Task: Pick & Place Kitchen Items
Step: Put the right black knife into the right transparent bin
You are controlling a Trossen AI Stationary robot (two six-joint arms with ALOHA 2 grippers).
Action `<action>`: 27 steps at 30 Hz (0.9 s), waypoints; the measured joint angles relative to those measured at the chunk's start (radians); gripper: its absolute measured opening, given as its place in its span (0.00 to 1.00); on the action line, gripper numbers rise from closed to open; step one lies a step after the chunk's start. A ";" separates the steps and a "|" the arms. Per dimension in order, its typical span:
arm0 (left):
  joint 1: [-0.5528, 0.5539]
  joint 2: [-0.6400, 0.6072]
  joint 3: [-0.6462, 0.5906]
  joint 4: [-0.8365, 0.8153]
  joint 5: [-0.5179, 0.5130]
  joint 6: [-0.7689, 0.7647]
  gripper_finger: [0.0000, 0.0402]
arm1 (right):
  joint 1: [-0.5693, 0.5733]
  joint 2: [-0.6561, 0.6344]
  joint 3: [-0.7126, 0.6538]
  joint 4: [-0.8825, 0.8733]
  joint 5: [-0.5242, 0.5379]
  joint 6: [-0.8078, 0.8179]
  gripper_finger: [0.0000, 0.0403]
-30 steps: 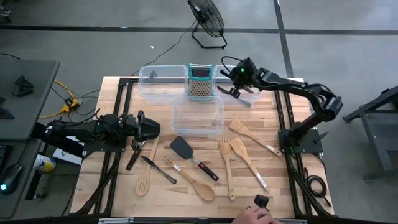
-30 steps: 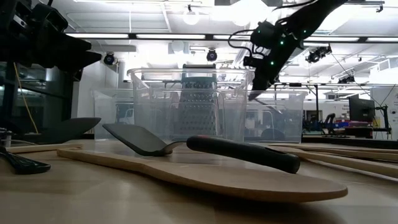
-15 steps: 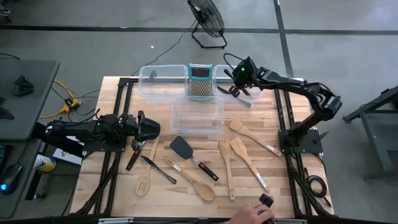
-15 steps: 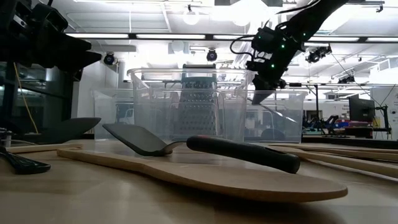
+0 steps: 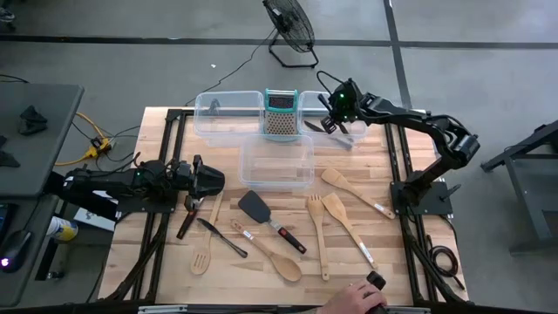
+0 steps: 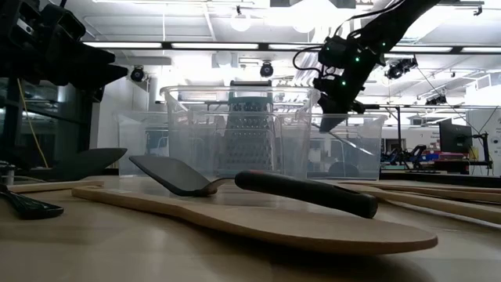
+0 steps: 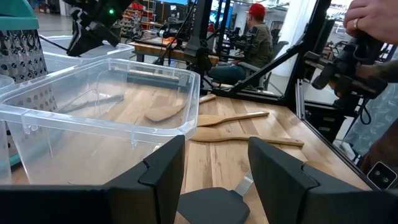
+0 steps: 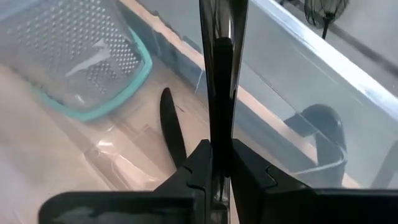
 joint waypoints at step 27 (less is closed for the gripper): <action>0.000 0.000 0.000 0.000 0.000 0.000 0.44 | 0.001 0.051 0.002 0.020 -0.101 -0.104 0.09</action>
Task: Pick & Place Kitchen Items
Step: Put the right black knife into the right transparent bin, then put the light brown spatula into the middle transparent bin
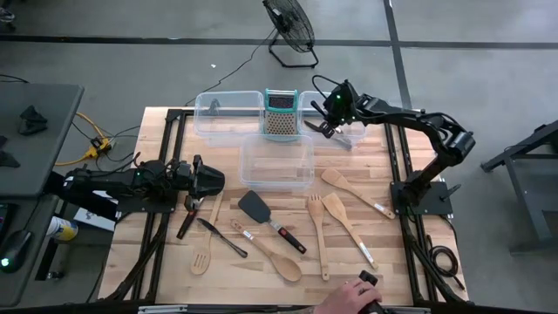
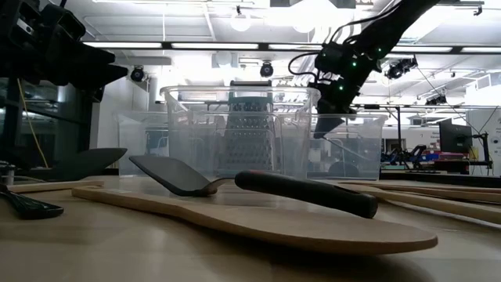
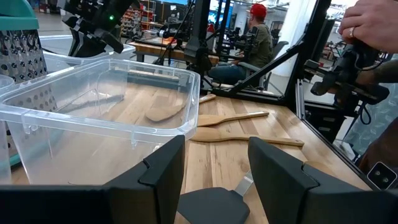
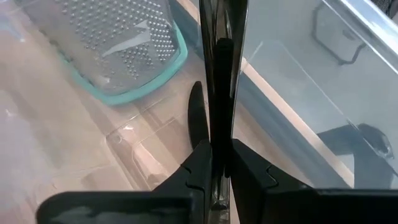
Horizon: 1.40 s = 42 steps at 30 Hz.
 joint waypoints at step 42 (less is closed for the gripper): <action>0.000 0.000 0.000 0.000 0.000 0.000 0.44 | 0.002 -0.092 -0.005 -0.037 -0.003 0.012 0.27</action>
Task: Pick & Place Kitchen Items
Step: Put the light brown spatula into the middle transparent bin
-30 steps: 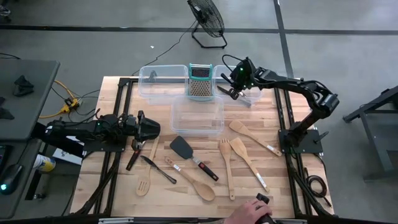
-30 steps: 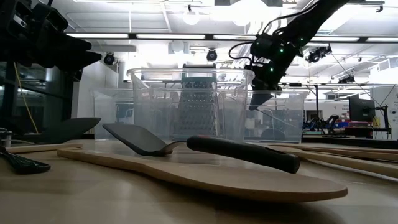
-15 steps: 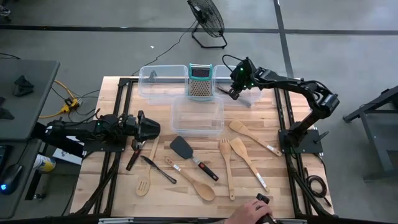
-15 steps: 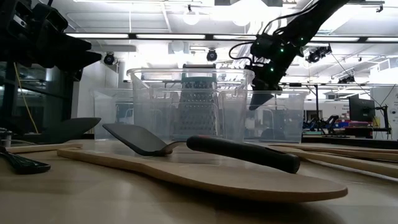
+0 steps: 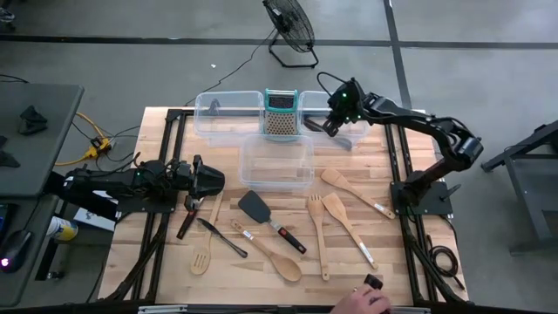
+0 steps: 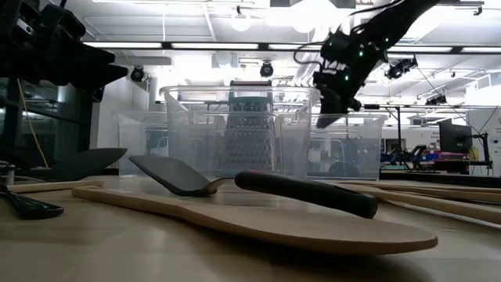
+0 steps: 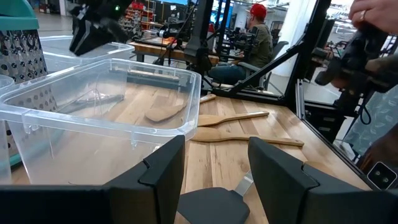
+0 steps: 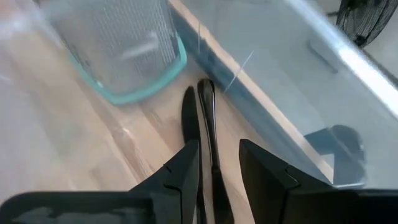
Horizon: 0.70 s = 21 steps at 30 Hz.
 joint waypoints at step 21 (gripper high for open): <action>0.000 0.000 0.000 0.000 0.000 0.000 0.44 | 0.111 -0.350 0.001 -0.385 -0.052 0.062 0.27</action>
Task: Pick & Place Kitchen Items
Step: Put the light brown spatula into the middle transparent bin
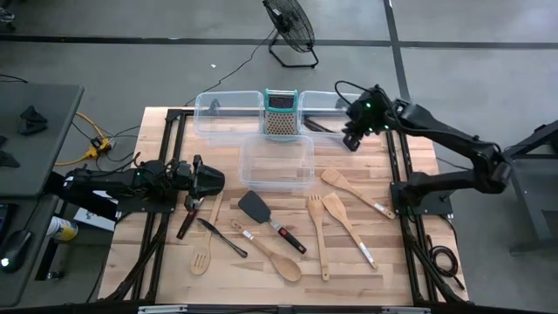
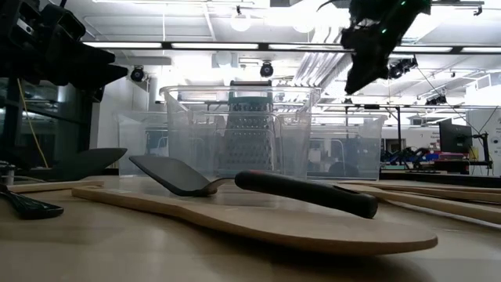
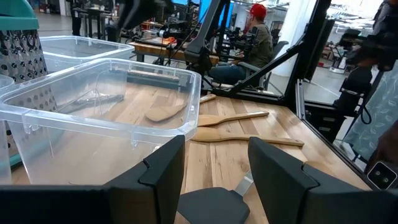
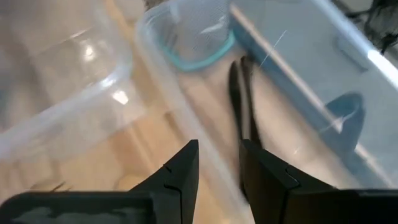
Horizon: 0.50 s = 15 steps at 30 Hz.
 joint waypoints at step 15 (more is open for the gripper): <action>0.000 0.000 0.000 0.000 0.000 0.000 0.44 | 0.210 -0.228 -0.179 -0.222 -0.081 0.262 0.49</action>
